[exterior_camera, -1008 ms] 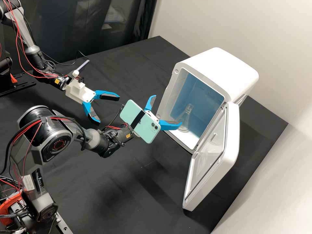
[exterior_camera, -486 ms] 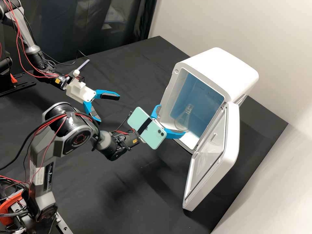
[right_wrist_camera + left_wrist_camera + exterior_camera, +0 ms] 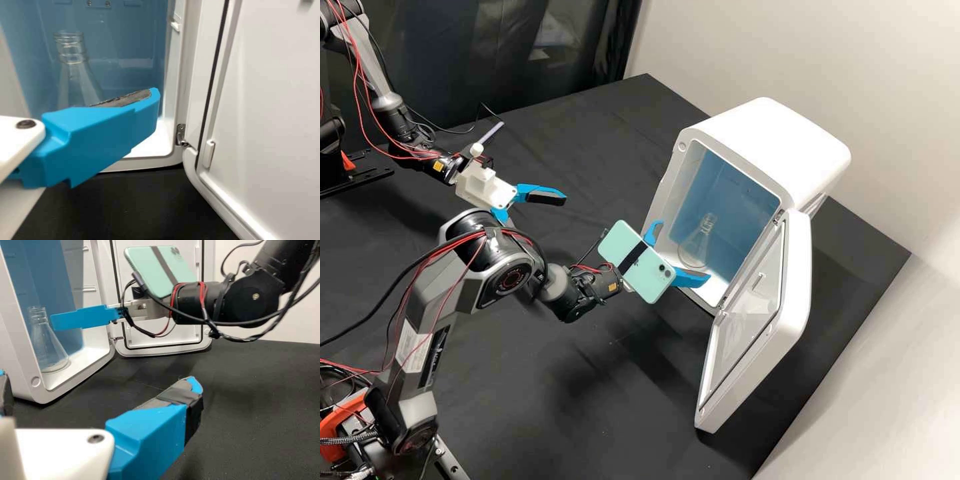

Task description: Take the flask out of the incubator

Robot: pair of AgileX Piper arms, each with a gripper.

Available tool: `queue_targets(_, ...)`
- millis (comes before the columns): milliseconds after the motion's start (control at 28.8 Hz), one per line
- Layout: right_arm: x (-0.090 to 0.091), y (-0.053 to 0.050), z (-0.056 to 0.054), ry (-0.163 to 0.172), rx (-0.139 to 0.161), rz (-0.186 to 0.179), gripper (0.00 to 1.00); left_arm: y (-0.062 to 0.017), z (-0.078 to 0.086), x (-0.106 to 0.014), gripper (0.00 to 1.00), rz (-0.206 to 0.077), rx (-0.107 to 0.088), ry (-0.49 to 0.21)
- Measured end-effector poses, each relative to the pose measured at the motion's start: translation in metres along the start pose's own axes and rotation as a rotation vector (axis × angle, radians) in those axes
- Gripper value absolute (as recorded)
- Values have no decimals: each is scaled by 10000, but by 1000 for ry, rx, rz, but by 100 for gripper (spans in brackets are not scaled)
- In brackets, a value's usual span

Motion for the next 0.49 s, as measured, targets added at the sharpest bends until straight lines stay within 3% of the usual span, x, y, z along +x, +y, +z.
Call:
queue_targets(243, 147, -48, -36, -36, 3, 3, 100, 0, 0, 0, 100, 0, 0, 0)
queue_targets(486, 337, -133, -172, -45, -7, -2, 100, 0, 0, 0, 100, 0, 0, 0)
